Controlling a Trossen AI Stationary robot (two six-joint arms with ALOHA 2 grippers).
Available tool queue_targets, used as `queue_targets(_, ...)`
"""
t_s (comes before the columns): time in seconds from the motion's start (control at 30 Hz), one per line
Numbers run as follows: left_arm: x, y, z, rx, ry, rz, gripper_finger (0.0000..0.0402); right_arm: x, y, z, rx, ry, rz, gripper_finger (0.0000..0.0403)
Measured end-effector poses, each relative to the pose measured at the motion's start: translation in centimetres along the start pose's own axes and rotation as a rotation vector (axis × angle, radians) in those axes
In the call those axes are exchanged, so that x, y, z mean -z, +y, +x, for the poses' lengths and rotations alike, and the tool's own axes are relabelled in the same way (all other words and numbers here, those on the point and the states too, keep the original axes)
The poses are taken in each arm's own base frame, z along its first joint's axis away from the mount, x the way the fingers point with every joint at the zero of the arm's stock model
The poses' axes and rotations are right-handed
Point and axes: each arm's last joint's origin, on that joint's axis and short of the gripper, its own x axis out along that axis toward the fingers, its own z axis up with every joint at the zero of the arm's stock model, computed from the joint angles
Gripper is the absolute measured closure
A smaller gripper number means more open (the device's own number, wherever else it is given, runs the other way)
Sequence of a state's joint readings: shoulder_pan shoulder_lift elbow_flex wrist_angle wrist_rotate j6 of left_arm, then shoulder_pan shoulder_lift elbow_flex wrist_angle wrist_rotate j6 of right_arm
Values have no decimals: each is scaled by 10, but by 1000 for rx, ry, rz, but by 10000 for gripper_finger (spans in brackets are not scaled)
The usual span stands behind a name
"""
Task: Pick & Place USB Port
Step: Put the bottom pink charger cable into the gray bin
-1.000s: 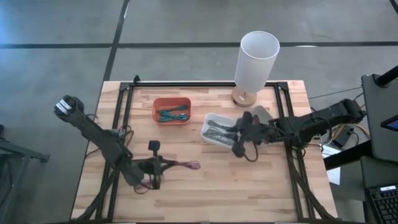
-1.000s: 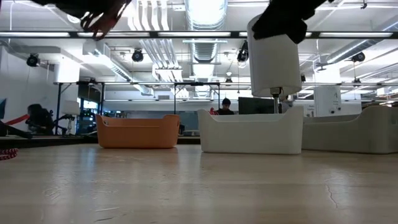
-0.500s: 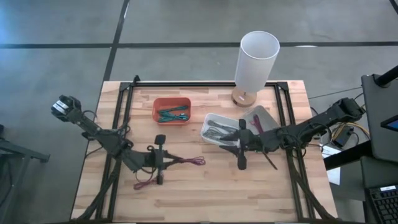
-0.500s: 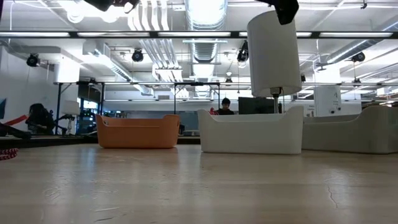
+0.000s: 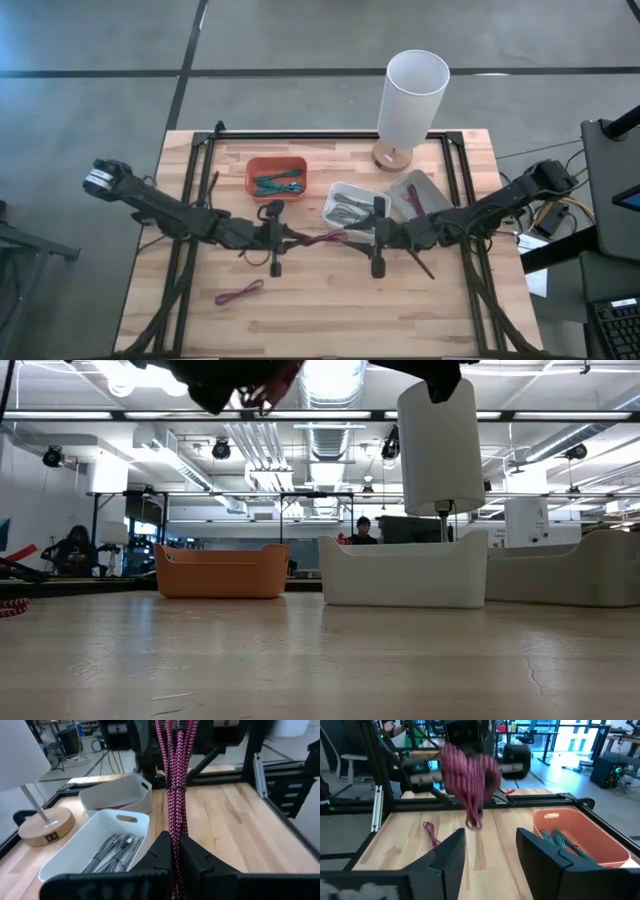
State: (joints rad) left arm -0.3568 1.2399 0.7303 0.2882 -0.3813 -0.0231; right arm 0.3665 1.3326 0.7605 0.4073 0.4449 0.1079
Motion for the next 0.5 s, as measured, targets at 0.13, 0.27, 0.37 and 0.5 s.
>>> queue_targets(0.13,7,2,14,-18,1,-6,389,1,1,2,-1,-7,3,227)
queue_targets(0.27,12,4,25,-31,-12,-11,389,-1,0,1,-2,-16,9,227)
queue_targets(0.37,14,5,33,-23,-9,-13,389,-3,1,0,-3,-30,8,226)
queue_targets(0.5,13,7,42,-25,-6,-16,390,-3,0,1,-2,-36,-2,226)
